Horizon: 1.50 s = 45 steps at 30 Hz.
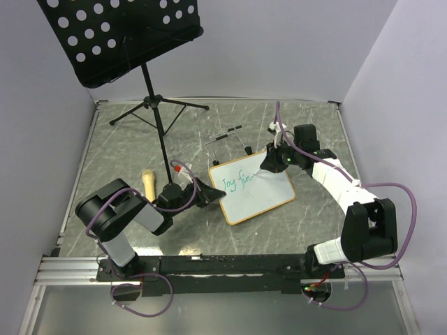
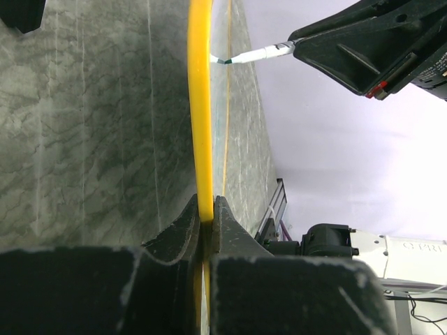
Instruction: Write a sentence on the whiteboard
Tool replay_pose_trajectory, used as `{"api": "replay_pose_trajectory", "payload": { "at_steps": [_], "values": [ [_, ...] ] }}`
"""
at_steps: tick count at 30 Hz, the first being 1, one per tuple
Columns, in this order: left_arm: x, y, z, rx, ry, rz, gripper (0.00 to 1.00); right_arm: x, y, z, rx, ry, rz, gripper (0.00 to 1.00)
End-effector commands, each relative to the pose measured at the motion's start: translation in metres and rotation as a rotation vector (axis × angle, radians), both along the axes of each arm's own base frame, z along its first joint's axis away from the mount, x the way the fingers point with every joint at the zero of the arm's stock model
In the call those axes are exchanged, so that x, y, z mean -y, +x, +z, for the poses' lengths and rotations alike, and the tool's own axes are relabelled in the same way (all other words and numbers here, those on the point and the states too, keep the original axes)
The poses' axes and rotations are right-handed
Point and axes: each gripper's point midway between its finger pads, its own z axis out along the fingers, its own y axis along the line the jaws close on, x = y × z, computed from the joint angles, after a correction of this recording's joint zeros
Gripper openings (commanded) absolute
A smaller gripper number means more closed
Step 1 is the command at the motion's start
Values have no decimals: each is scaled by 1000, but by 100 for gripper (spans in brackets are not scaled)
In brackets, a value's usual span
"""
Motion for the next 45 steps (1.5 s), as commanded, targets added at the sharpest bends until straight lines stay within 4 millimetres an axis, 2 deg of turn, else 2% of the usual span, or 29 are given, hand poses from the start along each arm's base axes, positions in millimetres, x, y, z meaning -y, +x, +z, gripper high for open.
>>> {"api": "replay_pose_trajectory", "payload": {
  "at_steps": [1, 24, 45],
  "values": [
    [6, -13, 110, 381, -290, -55, 1, -2, 15, 18, 81, -2, -14, 0],
    [11, -13, 109, 377, -294, -63, 1, -21, 4, 19, 64, 34, 74, 0],
    [1, -3, 111, 385, -271, -11, 1, -17, -7, 10, 19, 9, 108, 0]
  ]
}}
